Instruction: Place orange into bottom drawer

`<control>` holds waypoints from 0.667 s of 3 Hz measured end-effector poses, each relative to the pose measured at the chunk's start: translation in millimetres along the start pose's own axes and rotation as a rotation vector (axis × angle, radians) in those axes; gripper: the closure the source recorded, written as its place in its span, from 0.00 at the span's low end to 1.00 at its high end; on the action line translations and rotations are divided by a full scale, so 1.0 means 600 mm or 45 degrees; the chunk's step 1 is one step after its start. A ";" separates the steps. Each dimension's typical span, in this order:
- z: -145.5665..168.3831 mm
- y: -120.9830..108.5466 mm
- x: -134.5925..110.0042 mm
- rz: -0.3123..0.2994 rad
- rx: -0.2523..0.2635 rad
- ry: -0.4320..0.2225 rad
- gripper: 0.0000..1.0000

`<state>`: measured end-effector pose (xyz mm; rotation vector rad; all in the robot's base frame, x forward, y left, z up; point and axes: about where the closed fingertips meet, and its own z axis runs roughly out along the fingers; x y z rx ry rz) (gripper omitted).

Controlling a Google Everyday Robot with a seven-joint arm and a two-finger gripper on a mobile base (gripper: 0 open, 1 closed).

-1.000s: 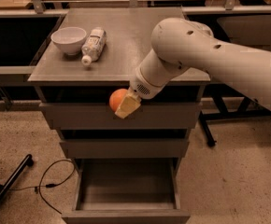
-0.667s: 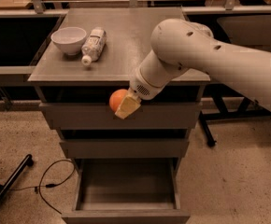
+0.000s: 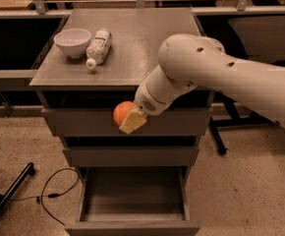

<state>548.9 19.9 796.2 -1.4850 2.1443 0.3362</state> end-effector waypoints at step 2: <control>0.056 0.004 0.043 -0.010 -0.011 0.005 1.00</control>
Offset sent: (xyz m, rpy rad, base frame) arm 0.0057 -0.0091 -0.0721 -0.0040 0.0145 0.0160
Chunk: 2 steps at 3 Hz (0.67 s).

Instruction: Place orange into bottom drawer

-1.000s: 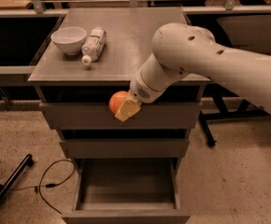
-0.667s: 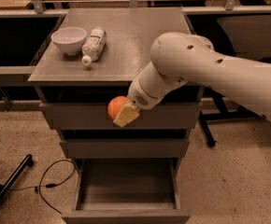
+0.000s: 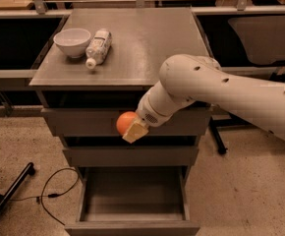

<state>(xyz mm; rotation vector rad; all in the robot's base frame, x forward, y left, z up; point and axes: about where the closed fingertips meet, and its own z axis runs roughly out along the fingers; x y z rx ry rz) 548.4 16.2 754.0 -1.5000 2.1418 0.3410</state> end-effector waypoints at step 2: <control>0.075 -0.032 0.059 0.013 -0.024 0.020 1.00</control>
Offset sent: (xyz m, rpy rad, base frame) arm 0.0307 -0.0230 -0.0763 -0.0114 0.0383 -0.0086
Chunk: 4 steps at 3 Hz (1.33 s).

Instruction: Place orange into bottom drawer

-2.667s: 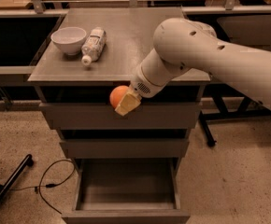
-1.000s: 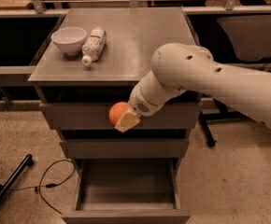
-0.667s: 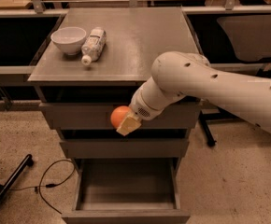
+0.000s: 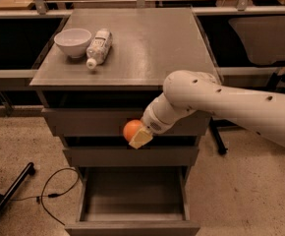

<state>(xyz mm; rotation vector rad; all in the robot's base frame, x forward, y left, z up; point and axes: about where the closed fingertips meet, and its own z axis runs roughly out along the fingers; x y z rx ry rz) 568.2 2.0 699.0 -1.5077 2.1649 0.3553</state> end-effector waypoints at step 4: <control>0.081 0.008 0.074 0.022 -0.091 -0.028 1.00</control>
Offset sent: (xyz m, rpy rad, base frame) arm -0.0086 -0.0176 -0.0448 0.0295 0.0016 0.0140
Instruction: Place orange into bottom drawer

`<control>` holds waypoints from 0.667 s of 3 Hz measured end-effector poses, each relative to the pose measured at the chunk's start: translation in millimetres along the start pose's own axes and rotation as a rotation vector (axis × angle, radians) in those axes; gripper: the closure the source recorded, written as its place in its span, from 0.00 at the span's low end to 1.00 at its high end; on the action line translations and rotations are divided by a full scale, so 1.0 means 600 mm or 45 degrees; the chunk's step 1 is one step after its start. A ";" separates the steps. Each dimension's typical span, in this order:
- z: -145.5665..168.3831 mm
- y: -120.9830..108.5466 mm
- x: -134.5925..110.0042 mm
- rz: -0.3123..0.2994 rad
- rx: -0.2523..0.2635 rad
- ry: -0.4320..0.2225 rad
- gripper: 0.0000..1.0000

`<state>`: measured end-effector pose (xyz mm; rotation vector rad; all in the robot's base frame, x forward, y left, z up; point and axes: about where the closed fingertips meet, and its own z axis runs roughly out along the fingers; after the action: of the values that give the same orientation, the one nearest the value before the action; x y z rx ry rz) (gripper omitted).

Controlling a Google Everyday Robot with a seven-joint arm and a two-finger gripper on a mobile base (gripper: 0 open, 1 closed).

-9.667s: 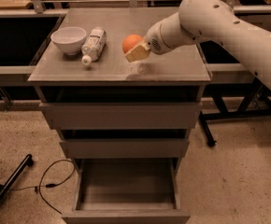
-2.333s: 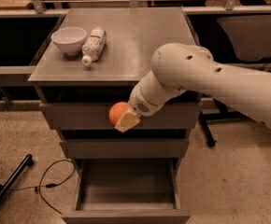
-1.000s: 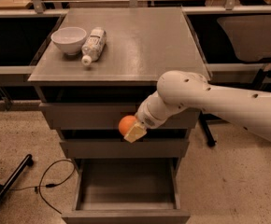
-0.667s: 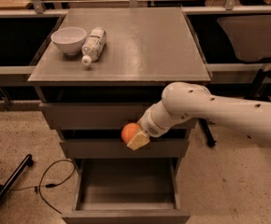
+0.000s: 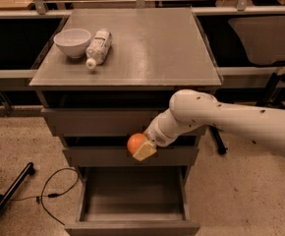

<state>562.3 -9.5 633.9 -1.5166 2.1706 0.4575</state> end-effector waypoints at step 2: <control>0.103 -0.006 0.061 0.090 -0.169 -0.005 1.00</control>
Offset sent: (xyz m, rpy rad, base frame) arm 0.0055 0.0001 -0.1085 0.0802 0.1999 0.0153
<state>565.6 -8.2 561.8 -1.5095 2.2352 0.6391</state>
